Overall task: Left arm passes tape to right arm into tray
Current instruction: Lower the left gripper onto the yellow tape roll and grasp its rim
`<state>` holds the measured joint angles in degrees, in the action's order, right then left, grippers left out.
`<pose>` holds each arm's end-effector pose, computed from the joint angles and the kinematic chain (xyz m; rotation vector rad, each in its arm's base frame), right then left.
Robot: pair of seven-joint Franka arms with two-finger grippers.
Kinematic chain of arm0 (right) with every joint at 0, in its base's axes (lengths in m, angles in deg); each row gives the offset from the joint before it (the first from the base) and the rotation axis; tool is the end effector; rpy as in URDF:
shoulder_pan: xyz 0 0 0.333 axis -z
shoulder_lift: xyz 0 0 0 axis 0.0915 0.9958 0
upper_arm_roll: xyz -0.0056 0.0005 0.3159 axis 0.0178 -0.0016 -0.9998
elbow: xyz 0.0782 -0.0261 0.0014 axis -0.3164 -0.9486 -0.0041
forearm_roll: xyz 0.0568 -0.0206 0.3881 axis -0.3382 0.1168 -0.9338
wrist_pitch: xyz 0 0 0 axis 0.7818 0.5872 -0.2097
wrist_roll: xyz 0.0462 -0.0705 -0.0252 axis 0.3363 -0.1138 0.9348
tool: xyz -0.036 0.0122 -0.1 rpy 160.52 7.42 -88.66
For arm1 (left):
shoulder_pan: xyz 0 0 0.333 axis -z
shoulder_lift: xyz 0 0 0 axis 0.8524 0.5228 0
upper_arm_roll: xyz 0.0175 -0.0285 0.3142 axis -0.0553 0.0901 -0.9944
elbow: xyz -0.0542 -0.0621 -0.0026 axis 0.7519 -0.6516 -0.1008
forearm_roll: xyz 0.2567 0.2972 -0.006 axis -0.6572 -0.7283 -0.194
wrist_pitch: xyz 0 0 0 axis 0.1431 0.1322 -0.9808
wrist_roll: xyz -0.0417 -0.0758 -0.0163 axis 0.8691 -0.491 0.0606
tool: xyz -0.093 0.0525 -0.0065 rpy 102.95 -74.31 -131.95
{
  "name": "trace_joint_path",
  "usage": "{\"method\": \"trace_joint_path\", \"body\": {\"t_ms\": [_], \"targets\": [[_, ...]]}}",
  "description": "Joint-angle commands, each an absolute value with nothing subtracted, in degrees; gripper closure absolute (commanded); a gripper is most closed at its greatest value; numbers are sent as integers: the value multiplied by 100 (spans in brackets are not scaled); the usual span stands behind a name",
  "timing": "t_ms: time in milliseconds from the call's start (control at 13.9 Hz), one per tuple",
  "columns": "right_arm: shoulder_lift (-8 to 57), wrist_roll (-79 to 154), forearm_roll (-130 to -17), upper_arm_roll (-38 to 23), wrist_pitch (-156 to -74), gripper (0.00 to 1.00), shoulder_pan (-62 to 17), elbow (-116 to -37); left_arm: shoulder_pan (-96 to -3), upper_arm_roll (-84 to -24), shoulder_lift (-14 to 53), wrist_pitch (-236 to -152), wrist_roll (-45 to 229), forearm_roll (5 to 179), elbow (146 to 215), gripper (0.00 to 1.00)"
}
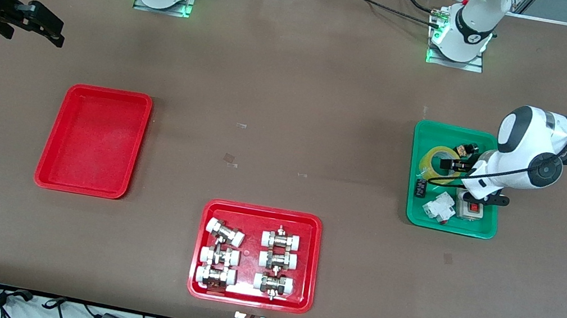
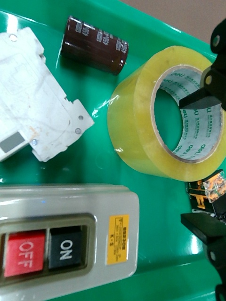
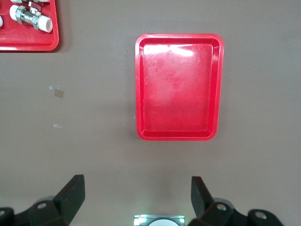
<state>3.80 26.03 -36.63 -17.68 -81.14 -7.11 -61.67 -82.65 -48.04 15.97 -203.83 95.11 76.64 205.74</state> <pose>0.5506 0.0602 0.6367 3.1342 -0.0023 -0.1384 0.5226 -0.0049 0.2036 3.0466 0.1293 -0.4927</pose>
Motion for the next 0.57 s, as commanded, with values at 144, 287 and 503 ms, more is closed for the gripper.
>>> {"method": "trace_joint_path", "body": {"t_ms": [144, 287, 503], "targets": [[375, 2535, -3627, -1777, -8038, 0, -736, -6162, -8353, -4800, 1617, -20442, 9505, 7571, 20653, 22], [375, 2535, -3627, -1777, -8038, 0, -736, -6162, -8353, -4809, 1608, -20442, 9505, 7571, 20653, 41], [375, 2535, -3627, -1777, -8047, 0, -736, -6162, -8344, -4809, 1599, -20407, 9452, 7562, 20644, 71]]}}
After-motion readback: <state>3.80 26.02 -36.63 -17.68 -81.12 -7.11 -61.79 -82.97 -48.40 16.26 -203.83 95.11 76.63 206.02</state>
